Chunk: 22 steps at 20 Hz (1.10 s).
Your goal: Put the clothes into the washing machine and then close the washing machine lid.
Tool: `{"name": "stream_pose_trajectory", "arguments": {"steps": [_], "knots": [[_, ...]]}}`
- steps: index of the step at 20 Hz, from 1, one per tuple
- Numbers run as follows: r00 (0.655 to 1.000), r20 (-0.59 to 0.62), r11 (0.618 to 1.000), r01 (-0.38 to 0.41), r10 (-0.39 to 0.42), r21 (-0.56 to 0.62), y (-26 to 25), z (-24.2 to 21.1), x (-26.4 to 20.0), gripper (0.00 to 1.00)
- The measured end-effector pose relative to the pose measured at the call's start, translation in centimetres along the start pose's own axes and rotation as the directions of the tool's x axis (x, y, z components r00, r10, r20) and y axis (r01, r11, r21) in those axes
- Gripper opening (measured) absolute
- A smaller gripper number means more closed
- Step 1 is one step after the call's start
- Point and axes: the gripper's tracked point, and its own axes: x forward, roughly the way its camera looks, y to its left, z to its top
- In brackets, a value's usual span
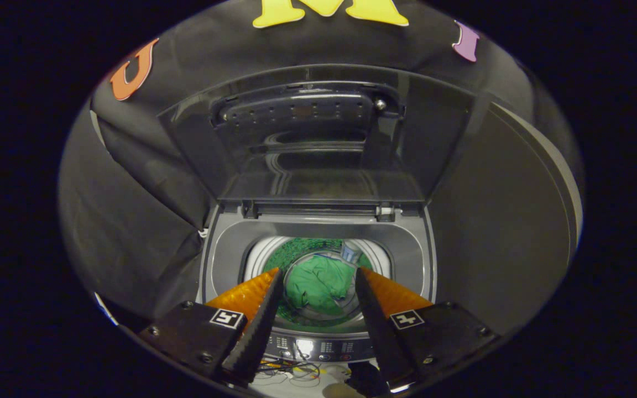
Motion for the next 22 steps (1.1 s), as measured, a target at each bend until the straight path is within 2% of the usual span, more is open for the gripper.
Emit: {"name": "stream_pose_trajectory", "arguments": {"steps": [7,14,18,22], "knots": [[0.990,0.142,0.999,-0.016,0.023,-0.048,0.2,3.7,-5.3,0.82],[0.934,0.350,0.996,-0.054,0.074,-0.068,1.3,12.5,-12.7,0.82],[0.904,0.420,0.996,-0.052,0.079,-0.075,1.7,17.0,-14.4,0.82],[0.886,0.461,0.997,-0.035,0.060,-0.062,2.0,20.6,-14.0,0.82]]}}
